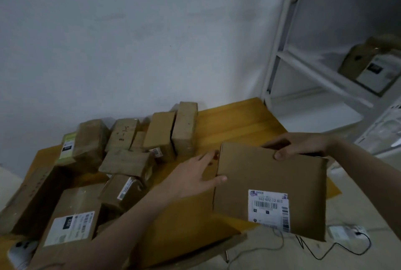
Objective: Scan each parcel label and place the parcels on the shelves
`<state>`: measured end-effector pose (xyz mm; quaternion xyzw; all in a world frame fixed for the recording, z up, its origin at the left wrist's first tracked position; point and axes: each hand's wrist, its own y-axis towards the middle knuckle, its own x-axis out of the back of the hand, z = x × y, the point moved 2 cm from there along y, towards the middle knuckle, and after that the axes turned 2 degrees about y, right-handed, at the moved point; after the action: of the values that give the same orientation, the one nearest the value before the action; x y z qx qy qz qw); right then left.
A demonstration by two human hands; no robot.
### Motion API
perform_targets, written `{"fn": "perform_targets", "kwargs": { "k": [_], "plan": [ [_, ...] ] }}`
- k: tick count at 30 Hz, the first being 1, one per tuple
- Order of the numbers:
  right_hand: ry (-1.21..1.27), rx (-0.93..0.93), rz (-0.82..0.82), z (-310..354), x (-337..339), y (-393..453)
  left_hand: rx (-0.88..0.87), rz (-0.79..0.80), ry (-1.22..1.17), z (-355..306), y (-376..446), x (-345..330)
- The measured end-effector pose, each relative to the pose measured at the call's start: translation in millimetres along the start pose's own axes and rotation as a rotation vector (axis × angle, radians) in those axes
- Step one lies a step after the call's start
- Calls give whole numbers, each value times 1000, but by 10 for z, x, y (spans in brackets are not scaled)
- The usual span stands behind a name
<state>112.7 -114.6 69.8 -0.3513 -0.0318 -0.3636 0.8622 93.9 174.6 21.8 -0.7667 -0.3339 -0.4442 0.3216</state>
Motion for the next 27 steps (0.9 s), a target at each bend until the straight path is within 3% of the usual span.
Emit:
{"fn": "perform_targets", "kwargs": {
  "k": [4, 11, 16, 20, 22, 24, 25, 27],
  "plan": [
    [-27, -4, 42, -207, 412, -107, 5, 46, -505, -318, 200, -267],
    [-55, 5, 165, -578, 1029, -171, 64, 63, -906, -953, 517, -502],
    [-98, -4, 169, -701, 1333, -48, 180, -35, -1090, -1145, 727, -635],
    [20, 101, -72, -796, 1508, 89, 258, -180, -1139, -1111, 779, -650],
    [251, 152, -367, -1037, 1571, 261, 320, -277, -1163, -1038, 745, -647],
    [423, 65, -617, -1443, 1525, 483, 378, -369, -1170, -951, 680, -644],
    [455, -31, -655, -1656, 1424, 598, 408, -407, -1178, -906, 641, -644],
    [423, -227, -516, -1968, 1064, 767, 464, -467, -1192, -812, 553, -657]
  ]
}}
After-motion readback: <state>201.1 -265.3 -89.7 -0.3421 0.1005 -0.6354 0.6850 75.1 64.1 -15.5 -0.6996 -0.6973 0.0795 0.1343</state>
